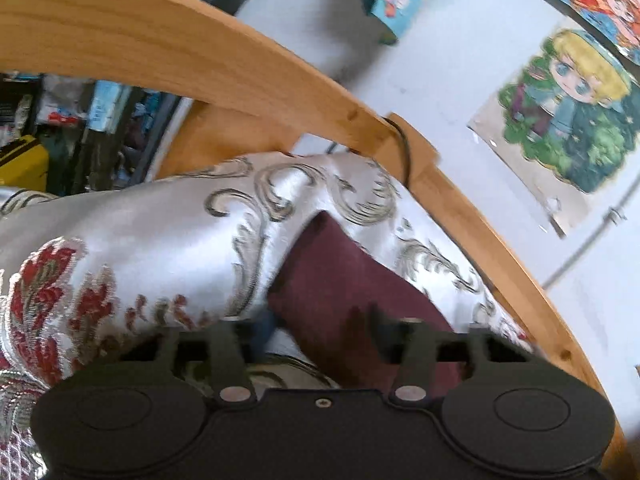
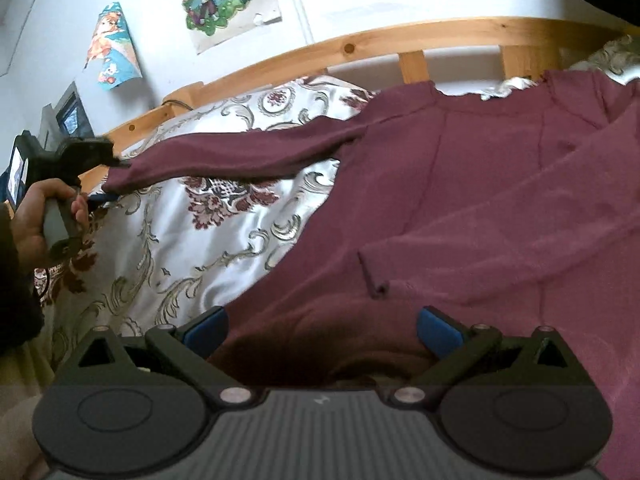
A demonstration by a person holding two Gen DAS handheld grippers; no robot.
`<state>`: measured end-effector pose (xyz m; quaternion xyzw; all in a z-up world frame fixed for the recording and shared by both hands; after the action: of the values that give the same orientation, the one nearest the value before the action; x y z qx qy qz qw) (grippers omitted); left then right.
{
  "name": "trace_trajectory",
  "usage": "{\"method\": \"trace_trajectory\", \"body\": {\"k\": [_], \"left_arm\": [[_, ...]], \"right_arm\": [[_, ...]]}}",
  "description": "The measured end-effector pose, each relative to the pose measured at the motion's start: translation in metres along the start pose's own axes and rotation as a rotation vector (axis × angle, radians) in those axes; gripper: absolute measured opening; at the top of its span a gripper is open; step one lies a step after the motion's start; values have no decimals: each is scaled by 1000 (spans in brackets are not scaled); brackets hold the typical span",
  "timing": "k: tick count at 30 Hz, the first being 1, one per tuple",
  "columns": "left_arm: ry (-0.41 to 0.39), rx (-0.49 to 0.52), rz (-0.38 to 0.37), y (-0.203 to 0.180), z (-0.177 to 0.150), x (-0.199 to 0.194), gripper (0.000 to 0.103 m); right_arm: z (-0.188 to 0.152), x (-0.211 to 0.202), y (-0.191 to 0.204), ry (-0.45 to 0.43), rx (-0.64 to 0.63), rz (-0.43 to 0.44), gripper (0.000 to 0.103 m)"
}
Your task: Fold small clothes
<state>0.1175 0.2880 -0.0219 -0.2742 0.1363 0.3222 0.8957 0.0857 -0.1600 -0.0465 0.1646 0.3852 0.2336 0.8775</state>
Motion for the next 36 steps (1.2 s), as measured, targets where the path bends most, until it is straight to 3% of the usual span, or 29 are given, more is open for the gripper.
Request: {"method": "trace_trajectory", "body": {"k": [1, 2, 4, 7, 13, 19, 24, 28, 32, 36], "left_arm": [[-3, -1, 15, 1, 1, 2, 20], [-5, 1, 17, 1, 1, 1, 15], [-26, 15, -3, -3, 4, -1, 8], [-82, 73, -71, -20, 10, -10, 7], [-207, 279, -333, -97, 24, -36, 7], [-226, 439, -682, -198, 13, -63, 7], [-162, 547, -942, -271, -33, -88, 7], [-67, 629, -1109, -306, -94, -106, 7], [58, 706, -1209, -326, -155, -115, 7], [175, 759, -1253, -330, -206, -116, 7]], "right_arm": [[0, 0, -3, -3, 2, -10, 103], [1, -3, -5, -8, 3, -19, 103], [1, -7, -9, -25, 4, -37, 103], [1, -15, -19, -50, 22, -51, 103], [6, -30, -40, -101, 68, -70, 103], [6, -43, -58, -134, 110, -88, 103], [3, -56, -73, -161, 137, -124, 103], [-3, -68, -89, -179, 166, -170, 103], [-9, -80, -107, -190, 211, -220, 103], [-15, -90, -122, -197, 249, -270, 103]]}}
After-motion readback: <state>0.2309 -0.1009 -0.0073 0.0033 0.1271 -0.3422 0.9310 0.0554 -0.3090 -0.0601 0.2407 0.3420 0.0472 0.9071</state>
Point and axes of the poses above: each gripper's, at about its wrist camera, not at the fingertips, and x roughly the way its jaws point, y to its left, z to its top, the point moved 4 cm from there along x, roughly the way its jaws point, and after that the axes turned 14 degrees about x, right-handed, at the moved point
